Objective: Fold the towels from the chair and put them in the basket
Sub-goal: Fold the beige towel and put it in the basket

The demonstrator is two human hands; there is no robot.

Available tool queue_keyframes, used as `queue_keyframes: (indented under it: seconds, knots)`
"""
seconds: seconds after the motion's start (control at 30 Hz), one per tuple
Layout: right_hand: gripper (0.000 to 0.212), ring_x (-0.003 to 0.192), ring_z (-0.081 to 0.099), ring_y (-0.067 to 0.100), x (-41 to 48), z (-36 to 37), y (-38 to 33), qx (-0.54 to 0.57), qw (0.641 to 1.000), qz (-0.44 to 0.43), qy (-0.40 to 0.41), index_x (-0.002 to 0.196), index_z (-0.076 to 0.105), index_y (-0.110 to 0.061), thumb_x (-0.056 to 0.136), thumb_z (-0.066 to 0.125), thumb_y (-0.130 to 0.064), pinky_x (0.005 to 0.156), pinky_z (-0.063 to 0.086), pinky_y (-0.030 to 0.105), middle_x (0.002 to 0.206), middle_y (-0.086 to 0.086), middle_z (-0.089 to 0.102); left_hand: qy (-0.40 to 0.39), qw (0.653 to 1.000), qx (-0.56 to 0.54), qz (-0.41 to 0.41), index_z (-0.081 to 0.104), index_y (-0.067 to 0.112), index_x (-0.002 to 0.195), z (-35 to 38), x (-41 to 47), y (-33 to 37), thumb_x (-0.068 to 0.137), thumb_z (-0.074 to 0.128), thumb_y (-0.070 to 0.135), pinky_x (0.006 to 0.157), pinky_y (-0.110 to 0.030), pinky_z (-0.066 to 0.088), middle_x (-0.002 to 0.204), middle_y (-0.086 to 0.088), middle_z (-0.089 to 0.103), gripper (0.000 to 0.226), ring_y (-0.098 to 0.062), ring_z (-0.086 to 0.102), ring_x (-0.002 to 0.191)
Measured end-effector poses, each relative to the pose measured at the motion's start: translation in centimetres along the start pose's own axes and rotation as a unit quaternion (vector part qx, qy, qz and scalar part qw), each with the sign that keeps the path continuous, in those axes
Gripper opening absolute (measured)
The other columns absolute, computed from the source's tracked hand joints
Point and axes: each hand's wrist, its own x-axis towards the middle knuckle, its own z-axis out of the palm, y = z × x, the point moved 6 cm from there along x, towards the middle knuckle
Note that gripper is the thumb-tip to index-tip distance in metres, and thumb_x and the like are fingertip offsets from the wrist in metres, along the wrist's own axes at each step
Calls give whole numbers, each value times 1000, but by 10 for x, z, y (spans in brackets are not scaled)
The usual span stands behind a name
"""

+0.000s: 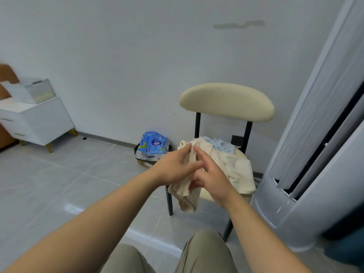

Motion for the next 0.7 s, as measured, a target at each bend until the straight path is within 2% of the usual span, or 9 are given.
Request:
queue_keyframes:
  seconds: [0.03,0.13,0.2,0.23,0.3,0.4,0.47,0.6,0.7]
  knots:
    - [81,90,68,32,-1,2,1,71,997,17,-11,154,33,-31,87,37,13,76,59,45,134,12,59,-2,1000,-2,1,21,36,157,-1,-2,0,83,59,68,108,-32,41,150,3,49,89,-15,48,134]
    - [84,115,65,30,-2,5,1,235,971,31,-29,154,33,-29,85,26,18,94,51,58,152,-3,46,2,1000,-17,20,24,36,156,-4,-7,2,77,73,61,105,-24,39,149,11,47,97,-7,46,134]
    - [81,122,62,31,-1,5,2,270,962,37,-28,153,34,-29,88,26,18,99,50,60,153,-5,44,4,999,-38,30,27,35,155,-5,-9,3,74,80,55,104,-20,37,145,15,48,98,-2,45,131]
    - [78,118,65,33,0,5,2,268,962,39,-28,153,33,-30,91,27,17,94,53,58,153,-6,44,-2,998,-55,26,28,36,154,-5,-9,2,74,82,50,104,-19,37,143,16,48,98,0,45,129]
    - [64,96,73,35,2,1,1,224,974,31,-19,152,34,-29,100,36,9,74,62,48,152,-8,46,-26,996,-84,10,31,38,152,-4,-8,-3,70,86,43,106,-25,43,143,17,50,99,-1,50,126]
    - [60,74,73,31,6,-7,-2,83,996,4,25,147,38,-32,99,54,0,54,58,36,147,-11,52,-54,995,-80,0,30,42,151,-2,-8,-6,61,86,50,102,-34,51,140,15,52,106,-4,55,123]
    - [64,74,73,32,8,-10,-3,-9,999,-9,50,146,40,-36,95,58,-1,52,55,31,143,-14,54,-63,996,-58,7,28,42,151,-3,-9,-3,62,84,48,102,-36,51,140,14,53,105,-7,57,122]
    - [65,78,70,21,11,-17,-6,-106,990,-37,81,136,44,-46,90,60,-3,52,48,19,129,-14,58,-74,997,9,20,27,42,152,-12,-11,4,71,71,11,93,-35,55,133,10,55,97,-12,58,113]
    - [61,86,61,11,12,-27,-6,-155,981,-58,98,135,46,-46,88,67,-13,69,51,22,124,-12,59,-88,994,53,24,26,45,152,-18,-14,5,73,64,7,87,-28,53,132,11,52,96,-13,56,110]
